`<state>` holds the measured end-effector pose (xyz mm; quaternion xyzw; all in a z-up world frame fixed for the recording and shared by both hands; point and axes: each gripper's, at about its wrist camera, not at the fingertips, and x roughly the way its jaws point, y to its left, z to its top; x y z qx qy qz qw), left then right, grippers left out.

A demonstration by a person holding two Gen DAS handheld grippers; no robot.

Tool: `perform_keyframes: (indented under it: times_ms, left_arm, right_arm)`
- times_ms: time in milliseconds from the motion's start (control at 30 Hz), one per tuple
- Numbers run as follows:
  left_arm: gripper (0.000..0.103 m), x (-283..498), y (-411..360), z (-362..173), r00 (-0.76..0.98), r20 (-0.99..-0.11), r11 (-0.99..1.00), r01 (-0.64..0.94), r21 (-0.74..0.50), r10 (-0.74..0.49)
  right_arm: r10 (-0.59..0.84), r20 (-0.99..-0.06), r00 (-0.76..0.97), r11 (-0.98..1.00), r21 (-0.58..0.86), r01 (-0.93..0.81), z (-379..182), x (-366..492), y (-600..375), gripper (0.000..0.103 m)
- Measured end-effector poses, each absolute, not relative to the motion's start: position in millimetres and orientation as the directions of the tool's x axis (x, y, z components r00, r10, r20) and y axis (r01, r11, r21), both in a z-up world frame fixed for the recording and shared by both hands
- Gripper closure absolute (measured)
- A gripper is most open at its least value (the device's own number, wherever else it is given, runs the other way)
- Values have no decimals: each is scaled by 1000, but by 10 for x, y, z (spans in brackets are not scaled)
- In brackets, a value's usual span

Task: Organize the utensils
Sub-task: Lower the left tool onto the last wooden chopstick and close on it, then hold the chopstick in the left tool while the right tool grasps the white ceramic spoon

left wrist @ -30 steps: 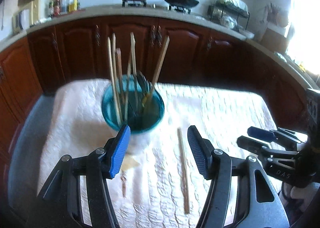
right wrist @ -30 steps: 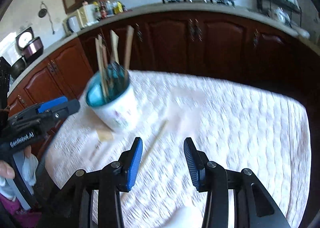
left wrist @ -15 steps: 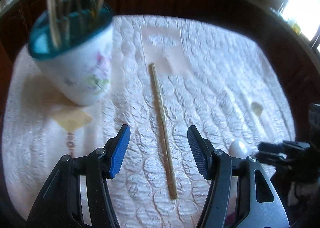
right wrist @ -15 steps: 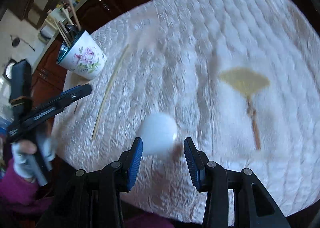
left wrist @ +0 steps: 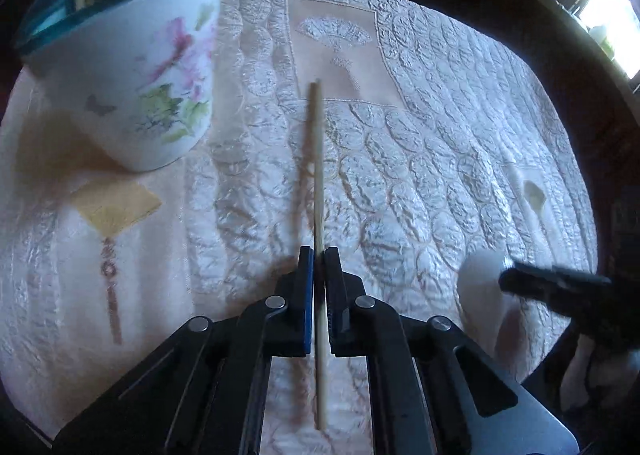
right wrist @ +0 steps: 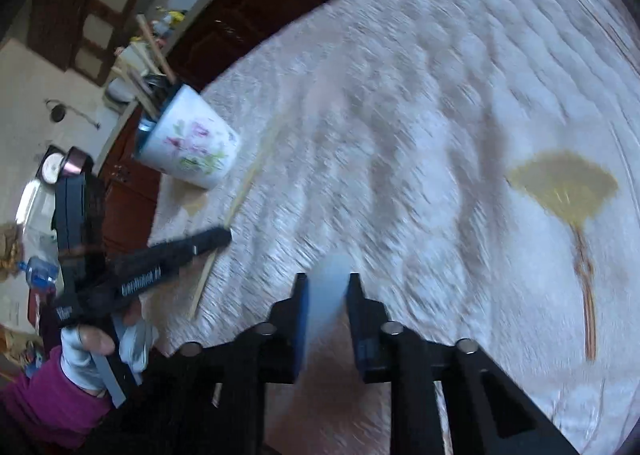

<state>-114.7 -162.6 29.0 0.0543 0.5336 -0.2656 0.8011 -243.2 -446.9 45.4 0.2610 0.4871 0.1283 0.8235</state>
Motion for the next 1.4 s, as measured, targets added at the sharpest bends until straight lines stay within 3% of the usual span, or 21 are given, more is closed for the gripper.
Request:
perform_keyframes:
  times_ms: [333, 467, 667, 700, 767, 900, 1233, 1267, 1333, 1400]
  left_arm:
    - [99, -1601, -1210, 240, 207, -919, 831, 524, -186, -336]
    - [91, -1548, -1200, 345, 254, -911, 835, 530, -150, -324]
    - [83, -1280, -1347, 497, 330, -885, 849, 514, -123, -328]
    - [83, -1246, -1380, 506, 341, -884, 851, 513, -111, -320]
    - [79, -1170, -1437, 519, 352, -880, 853, 511, -105, -319]
    - [69, -1009, -1606, 487, 363, -877, 852, 514, -93, -315]
    - [70, -742, -1927, 207, 334, -913, 849, 527, -27, -236]
    - [74, -740, -1933, 200, 333, -912, 848, 530, -31, -241]
    - [91, -732, -1911, 203, 338, -908, 847, 531, -35, -249]
    - [97, -709, -1844, 217, 333, -906, 849, 525, -53, -262]
  right_arm:
    - [397, -751, 527, 878, 478, 19, 637, -2121, -4434, 96]
    - [268, -799, 539, 942, 335, 27, 761, -2060, -4324, 96]
    - [427, -771, 473, 874, 485, 0, 607, -2085, -4160, 95]
    - [420, -766, 487, 874, 485, 9, 621, -2115, -4182, 93]
    - [384, -768, 512, 886, 463, 31, 664, -2175, -4260, 72]
    - [339, -794, 505, 901, 429, 68, 658, -2281, -4420, 69]
    - [374, -805, 460, 877, 469, 107, 437, -2314, -4492, 69]
    - [389, -798, 460, 875, 477, 87, 478, -2310, -4449, 69]
    - [430, -773, 466, 866, 499, 30, 568, -2269, -4285, 69]
    - [465, -765, 446, 863, 503, -37, 630, -2242, -4121, 69]
